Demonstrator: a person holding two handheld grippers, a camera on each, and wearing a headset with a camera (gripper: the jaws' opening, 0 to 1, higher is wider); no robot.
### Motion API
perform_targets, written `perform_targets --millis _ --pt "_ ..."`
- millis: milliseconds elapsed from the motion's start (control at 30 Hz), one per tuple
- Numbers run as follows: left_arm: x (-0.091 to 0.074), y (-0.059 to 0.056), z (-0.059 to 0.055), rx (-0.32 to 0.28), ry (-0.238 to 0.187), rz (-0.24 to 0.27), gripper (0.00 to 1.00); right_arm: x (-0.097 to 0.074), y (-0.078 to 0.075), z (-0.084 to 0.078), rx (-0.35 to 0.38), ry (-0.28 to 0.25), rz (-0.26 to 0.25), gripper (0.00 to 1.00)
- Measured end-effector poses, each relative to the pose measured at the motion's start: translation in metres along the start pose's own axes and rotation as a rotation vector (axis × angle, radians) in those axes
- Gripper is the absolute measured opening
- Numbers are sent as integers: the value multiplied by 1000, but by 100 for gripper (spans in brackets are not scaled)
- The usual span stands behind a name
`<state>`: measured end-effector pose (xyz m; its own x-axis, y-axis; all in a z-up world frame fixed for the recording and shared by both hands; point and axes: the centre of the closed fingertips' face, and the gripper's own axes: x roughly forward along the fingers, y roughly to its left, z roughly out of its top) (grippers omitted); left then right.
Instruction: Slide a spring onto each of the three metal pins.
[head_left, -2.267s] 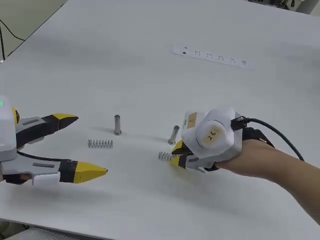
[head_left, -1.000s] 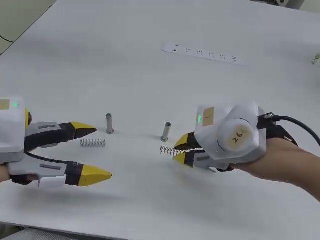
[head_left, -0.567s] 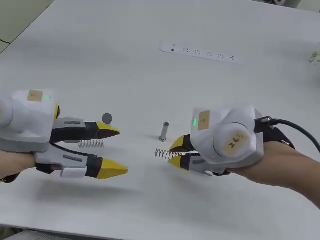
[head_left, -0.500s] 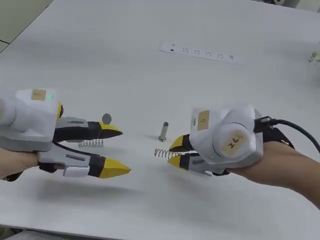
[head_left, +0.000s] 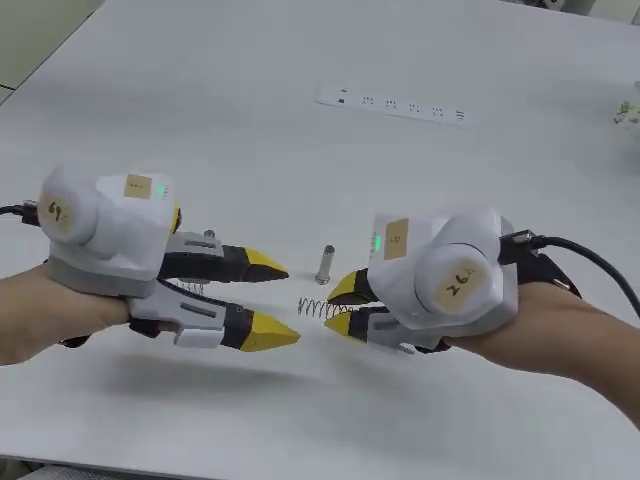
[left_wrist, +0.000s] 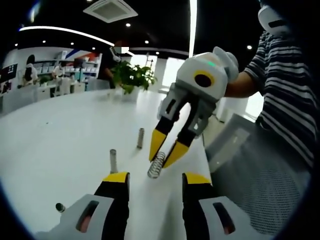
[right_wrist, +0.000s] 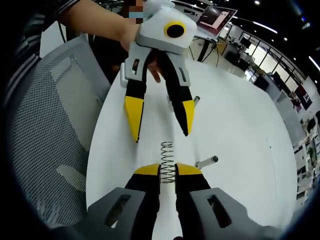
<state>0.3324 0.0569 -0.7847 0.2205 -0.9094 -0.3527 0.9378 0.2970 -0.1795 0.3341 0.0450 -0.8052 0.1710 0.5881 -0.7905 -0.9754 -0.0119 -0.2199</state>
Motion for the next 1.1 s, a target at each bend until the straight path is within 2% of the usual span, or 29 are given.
perform_targets --millis 233,667,800,967,1100 --pt "7 -1 7 11 -18 -7 26 -2 2 3 -1 -9 6 8" --pt "14 -4 4 15 -3 -28 14 -7 1 8 4 -32 9 8" --pt "15 -4 8 -2 -25 -27 12 -8 1 7 -1 -28 9 8" --pt "16 -5 10 12 -25 -32 6 -9 1 8 -1 -34 8 8" --pt "16 -5 10 10 -27 -33 5 -9 2 9 -6 -35 7 8"
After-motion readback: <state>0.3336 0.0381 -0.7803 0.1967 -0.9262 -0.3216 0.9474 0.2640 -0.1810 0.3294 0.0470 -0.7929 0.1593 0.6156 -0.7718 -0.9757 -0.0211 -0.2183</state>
